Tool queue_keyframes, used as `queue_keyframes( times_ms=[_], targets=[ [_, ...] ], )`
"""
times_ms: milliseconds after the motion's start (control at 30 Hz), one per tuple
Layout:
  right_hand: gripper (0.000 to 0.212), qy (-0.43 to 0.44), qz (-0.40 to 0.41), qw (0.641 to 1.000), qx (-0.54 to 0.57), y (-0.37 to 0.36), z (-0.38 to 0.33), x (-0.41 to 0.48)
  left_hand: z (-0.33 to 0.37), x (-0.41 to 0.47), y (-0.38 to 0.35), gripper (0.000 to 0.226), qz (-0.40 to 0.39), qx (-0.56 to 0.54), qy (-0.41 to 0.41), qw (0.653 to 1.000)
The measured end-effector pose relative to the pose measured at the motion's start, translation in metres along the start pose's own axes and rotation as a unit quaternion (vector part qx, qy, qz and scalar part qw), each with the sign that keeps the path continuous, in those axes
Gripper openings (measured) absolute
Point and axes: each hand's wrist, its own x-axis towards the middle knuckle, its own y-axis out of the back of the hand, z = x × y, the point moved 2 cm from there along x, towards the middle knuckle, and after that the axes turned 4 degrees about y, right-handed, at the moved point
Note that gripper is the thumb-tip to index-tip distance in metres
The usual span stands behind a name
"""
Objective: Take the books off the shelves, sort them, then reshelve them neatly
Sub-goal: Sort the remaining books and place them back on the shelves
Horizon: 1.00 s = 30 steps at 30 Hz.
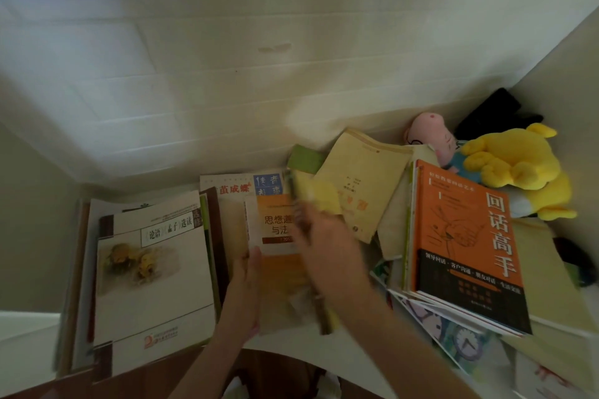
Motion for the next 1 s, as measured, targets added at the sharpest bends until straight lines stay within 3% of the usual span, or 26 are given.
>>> queue_keyframes(
  times_ms=[67, 167, 200, 333, 433, 533, 667, 800, 1000],
  targets=[
    [0.036, 0.002, -0.078, 0.996, 0.048, -0.034, -0.007, -0.005, -0.004, 0.007, 0.0, 0.06, -0.006, -0.051, 0.038, 0.998],
    [0.027, -0.017, -0.041, 0.997, 0.065, -0.049, 0.022, -0.004, -0.008, 0.011, 0.006, 0.026, 0.024, -0.034, 0.033, 0.999],
    [0.03, -0.033, -0.017, 0.997, 0.066, -0.05, 0.041, 0.0, -0.008, 0.01, 0.005, 0.025, 0.011, -0.011, 0.019, 1.0],
    [0.054, -0.121, -0.045, 0.989, 0.07, -0.051, 0.095, 0.013, -0.008, 0.009, 0.0, 0.05, 0.005, 0.0, -0.015, 1.0],
    [0.064, -0.123, -0.049, 0.986, 0.106, -0.062, 0.097, 0.007, -0.01, 0.01, 0.0, 0.055, 0.008, -0.022, -0.011, 1.0],
    [0.061, -0.126, -0.023, 0.988, 0.089, -0.068, 0.087, 0.0, -0.011, 0.009, 0.0, 0.067, 0.001, -0.013, -0.022, 1.0],
    [0.062, -0.126, -0.048, 0.99, 0.051, -0.074, 0.083, -0.003, -0.014, 0.012, 0.003, 0.071, 0.007, 0.001, -0.027, 1.0],
    [0.066, -0.165, -0.048, 0.946, 0.274, -0.061, 0.096, 0.005, -0.015, 0.009, 0.004, 0.058, -0.009, -0.026, -0.057, 0.998],
    [0.097, -0.15, -0.091, 0.904, 0.389, -0.05, 0.111, 0.003, 0.0, -0.007, 0.005, 0.046, -0.051, -0.025, -0.124, 0.991]
  ],
)
